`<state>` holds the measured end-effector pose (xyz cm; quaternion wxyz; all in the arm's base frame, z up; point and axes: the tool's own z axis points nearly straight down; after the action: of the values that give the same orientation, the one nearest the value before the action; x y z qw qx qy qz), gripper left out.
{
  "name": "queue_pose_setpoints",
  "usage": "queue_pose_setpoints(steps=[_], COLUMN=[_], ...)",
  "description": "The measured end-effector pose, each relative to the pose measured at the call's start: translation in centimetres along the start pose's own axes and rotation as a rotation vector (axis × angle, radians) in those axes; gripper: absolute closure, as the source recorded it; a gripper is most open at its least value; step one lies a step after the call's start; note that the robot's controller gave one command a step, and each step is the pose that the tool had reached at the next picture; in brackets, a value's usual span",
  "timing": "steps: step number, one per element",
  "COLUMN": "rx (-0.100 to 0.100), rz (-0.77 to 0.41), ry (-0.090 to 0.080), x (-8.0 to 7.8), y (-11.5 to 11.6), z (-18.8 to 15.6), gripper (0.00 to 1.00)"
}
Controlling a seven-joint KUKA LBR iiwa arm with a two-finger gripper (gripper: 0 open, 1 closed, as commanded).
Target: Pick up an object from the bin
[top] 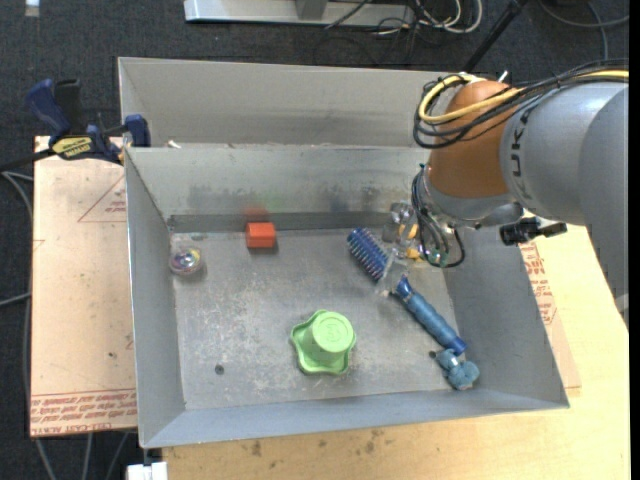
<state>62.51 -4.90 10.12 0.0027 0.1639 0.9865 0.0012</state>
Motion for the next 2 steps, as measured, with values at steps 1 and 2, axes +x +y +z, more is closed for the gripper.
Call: queue_pose_setpoints(steps=[1,2], rx=[0.002,0.002], rz=[0.081,0.284], ry=[0.004,0.003], x=[1.3,1.8], y=[1.0,1.5], z=[-0.6,3.1], gripper=[0.00,0.00])
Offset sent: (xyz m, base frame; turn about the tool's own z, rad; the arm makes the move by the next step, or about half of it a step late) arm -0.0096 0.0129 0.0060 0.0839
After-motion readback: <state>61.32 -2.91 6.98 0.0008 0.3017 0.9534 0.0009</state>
